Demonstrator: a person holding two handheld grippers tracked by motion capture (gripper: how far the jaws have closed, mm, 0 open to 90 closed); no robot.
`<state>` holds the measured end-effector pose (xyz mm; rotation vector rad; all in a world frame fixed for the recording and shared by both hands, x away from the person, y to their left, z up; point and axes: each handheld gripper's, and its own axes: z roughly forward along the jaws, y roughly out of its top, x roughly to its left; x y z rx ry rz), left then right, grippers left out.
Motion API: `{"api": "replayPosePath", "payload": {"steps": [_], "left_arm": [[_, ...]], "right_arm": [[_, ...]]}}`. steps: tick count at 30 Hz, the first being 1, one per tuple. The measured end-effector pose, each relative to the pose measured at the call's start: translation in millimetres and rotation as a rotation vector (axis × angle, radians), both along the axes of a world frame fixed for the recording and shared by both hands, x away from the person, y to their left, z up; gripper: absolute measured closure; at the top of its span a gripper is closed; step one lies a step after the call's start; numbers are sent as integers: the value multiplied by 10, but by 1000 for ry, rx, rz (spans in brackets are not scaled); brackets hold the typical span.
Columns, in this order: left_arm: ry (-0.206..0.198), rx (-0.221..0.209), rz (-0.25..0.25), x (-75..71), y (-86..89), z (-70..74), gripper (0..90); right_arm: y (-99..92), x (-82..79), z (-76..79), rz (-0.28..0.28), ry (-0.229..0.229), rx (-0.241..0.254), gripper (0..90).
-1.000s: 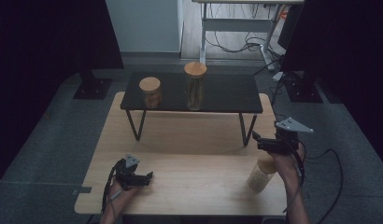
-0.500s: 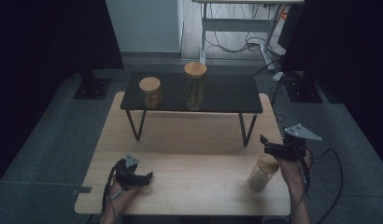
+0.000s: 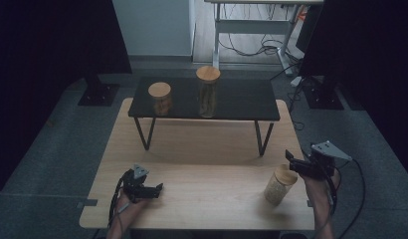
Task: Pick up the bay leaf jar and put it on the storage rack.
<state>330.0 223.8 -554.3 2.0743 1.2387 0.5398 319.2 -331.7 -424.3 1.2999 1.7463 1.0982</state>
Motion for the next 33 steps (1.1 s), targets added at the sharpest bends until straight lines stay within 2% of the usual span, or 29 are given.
{"api": "replayPosePath", "payload": {"steps": [22,33], "left_arm": [[-1,1,0,0,1,0,17],[-1,1,-1,0,1,0,17]], "right_arm": [[-207,-232,-253,-88,-10,21,60],[-284,-341,-378,-108,-10,42,61]]}}
